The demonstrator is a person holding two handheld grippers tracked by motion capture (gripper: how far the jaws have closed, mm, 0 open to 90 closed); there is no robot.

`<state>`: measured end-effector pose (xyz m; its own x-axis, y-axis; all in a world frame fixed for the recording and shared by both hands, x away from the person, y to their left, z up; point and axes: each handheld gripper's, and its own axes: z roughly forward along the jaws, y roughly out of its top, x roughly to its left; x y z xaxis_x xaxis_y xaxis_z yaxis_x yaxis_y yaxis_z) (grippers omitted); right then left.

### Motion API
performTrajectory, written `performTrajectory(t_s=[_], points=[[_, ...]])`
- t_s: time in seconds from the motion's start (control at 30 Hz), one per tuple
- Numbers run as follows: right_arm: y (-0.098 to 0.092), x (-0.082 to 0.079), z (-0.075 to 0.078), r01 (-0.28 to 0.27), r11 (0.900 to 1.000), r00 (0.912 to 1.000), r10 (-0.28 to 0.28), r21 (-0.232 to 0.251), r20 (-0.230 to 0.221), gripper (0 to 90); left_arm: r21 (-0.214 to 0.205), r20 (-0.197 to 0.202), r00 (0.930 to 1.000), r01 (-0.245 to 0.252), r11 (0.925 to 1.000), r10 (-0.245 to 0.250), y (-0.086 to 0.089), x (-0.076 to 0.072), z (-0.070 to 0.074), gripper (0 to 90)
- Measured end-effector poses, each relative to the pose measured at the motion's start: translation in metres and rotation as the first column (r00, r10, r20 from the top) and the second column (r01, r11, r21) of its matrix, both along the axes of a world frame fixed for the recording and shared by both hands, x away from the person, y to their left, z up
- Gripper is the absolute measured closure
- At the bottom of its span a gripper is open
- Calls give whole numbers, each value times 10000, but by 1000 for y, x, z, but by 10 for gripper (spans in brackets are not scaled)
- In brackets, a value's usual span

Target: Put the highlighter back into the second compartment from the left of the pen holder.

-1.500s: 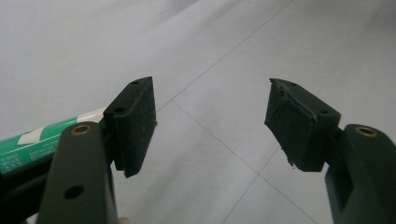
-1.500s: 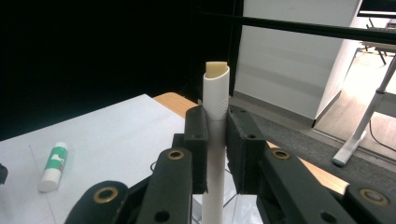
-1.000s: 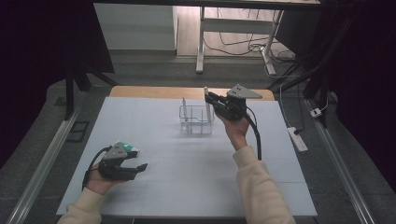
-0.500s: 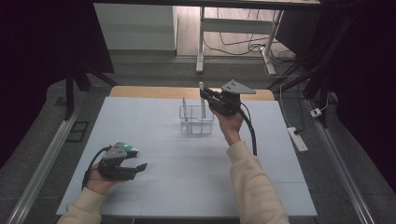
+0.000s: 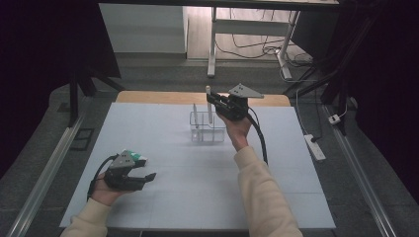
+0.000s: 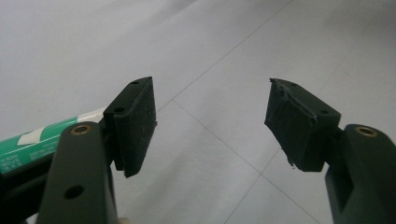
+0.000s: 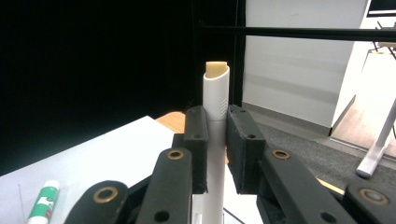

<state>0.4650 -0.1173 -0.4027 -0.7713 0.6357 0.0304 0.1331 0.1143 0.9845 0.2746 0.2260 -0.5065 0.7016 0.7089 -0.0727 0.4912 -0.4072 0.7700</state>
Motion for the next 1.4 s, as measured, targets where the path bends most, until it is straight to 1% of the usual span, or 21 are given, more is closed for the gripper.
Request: performTrajectory(t_s=[0.2,0.4,0.43,0.47,0.57,0.67,0.73,0.87,1.0,1.13,1.2,1.3,1.4], points=[[1,5,-9,131,9998,9994,-136,-177,-307,778,17,7,10000,9,10000,-9,0,0,0,336],[2,8,-16,128,9994,9985,-146,-336,-527,769,25,-9,10000,9,10000,-9,0,0,0,336],[2,9,-17,186,9989,9976,-215,-439,-660,740,23,-8,10000,4,10000,-4,0,0,0,336],[2,10,-18,219,9987,9964,-255,-461,-809,686,18,-1,10000,1,10000,-1,0,0,0,336],[-1,11,-20,458,9968,9931,-526,-660,-1045,645,-5,26,10000,-12,10000,12,0,0,0,336],[-3,11,-22,502,9952,9914,-598,-839,-1164,617,-1,20,10000,-20,10000,20,0,0,0,332],[-6,11,-23,410,9951,9902,-526,-904,-1296,608,24,16,10000,-15,10000,15,0,0,0,331],[-11,9,-24,347,9934,9893,-497,-1092,-1374,579,27,18,10000,-20,10000,20,0,0,0,331],[-18,8,-24,283,9892,9887,-488,-1436,-1415,574,14,27,10000,-41,10000,41,0,0,0,331],[-25,5,-23,143,9882,9880,-374,-1526,-1499,564,61,11,10000,-23,10000,23,-1,0,0,331],[-27,4,-23,-21,9872,9881,-225,-1596,-1522,560,48,20,10000,-38,10000,38,0,0,0,331],[-30,1,-23,-129,9833,9874,-161,-1814,-1576,544,26,22,10000,-58,10000,58,0,0,0,331],[-35,-3,-25,-207,9820,9861,-109,-1880,-1658,534,14,18,10000,-70,10000,70,0,0,0,331]])
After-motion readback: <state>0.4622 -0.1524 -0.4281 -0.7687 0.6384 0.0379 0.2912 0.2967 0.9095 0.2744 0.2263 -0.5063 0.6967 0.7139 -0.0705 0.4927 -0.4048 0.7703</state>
